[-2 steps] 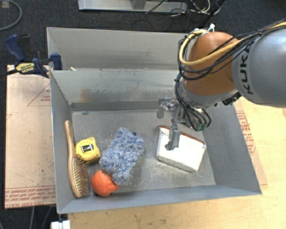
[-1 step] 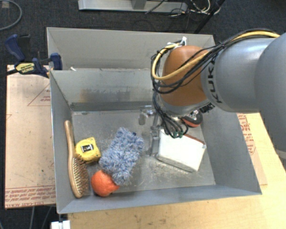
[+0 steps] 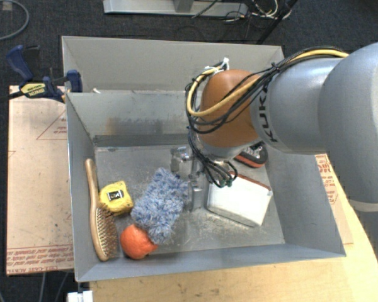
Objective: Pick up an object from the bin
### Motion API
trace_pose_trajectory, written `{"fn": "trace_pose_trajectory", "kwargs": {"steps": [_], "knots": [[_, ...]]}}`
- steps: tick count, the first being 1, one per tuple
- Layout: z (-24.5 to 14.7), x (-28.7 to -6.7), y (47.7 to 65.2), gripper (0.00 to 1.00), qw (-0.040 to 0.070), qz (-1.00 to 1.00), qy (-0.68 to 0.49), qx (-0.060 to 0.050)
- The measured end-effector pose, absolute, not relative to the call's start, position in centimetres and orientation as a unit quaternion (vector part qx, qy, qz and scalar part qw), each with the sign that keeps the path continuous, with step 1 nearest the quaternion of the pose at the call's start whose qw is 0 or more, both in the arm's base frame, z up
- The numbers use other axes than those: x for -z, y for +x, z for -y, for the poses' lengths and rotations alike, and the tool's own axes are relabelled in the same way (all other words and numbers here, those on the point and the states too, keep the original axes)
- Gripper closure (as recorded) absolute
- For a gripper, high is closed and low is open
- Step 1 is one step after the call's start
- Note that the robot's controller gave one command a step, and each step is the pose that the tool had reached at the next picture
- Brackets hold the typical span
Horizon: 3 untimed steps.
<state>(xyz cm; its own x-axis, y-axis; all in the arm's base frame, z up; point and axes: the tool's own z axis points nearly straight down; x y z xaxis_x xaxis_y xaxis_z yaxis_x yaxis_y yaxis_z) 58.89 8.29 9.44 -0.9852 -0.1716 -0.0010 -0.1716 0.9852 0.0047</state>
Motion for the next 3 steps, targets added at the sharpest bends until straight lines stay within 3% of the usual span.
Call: {"fn": "trace_pose_trajectory", "kwargs": {"steps": [1, 3], "knots": [[-10.33, -7.01, 58.65, 1.00, 0.004, -0.964, -0.266, 0.000], [-10.31, -7.07, 58.63, 1.00, 0.004, -0.964, -0.266, 0.000]]}}
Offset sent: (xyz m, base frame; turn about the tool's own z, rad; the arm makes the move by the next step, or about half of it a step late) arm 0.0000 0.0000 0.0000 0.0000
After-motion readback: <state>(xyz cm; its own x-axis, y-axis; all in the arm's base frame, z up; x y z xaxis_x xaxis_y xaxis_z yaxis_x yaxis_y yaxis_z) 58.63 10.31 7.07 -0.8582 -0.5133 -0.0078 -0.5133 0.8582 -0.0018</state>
